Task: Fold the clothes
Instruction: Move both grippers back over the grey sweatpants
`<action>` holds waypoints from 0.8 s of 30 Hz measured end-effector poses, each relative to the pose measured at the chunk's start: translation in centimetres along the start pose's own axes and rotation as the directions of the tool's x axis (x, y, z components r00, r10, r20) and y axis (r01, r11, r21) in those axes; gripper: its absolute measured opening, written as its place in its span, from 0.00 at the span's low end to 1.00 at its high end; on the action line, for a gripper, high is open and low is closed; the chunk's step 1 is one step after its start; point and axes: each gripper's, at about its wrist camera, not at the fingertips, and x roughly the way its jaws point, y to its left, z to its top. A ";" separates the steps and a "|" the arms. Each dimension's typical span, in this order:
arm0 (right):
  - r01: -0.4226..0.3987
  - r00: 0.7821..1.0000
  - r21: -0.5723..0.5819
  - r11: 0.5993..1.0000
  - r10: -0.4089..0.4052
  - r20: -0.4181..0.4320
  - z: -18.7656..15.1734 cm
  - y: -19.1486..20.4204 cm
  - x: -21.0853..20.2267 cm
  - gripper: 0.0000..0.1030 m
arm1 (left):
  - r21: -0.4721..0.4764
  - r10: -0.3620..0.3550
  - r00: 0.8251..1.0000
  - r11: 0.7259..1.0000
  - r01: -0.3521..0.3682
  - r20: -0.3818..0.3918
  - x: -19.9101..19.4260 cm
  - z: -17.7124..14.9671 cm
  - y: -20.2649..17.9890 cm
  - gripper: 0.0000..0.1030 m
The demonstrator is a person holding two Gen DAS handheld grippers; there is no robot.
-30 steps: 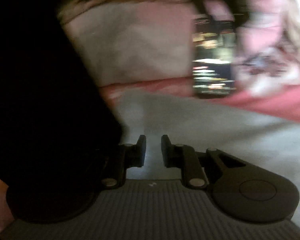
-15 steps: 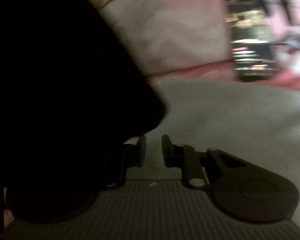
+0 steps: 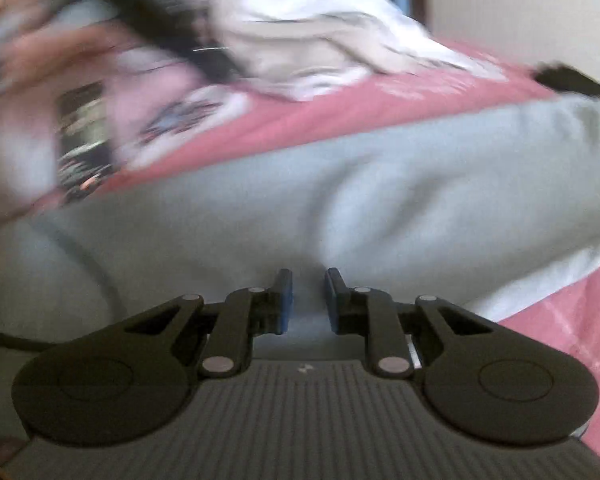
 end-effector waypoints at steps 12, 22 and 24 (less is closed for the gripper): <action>0.149 0.989 0.064 0.987 -0.149 -0.002 1.3 -7.5 -6.6 0.18 | 0.054 -0.142 0.989 0.988 0.144 -0.047 7.2 0.0 -3.4 0.44; 0.308 0.950 0.221 0.925 -0.288 -0.119 2.2 -14.4 -1.0 0.18 | 0.062 -0.096 0.995 0.993 0.098 -0.020 7.9 -0.9 -3.2 0.44; 0.252 0.967 0.284 0.925 -0.230 -0.110 0.3 -12.6 -2.7 0.18 | 0.057 -0.103 0.994 0.993 0.105 -0.028 7.8 -0.8 -3.0 0.44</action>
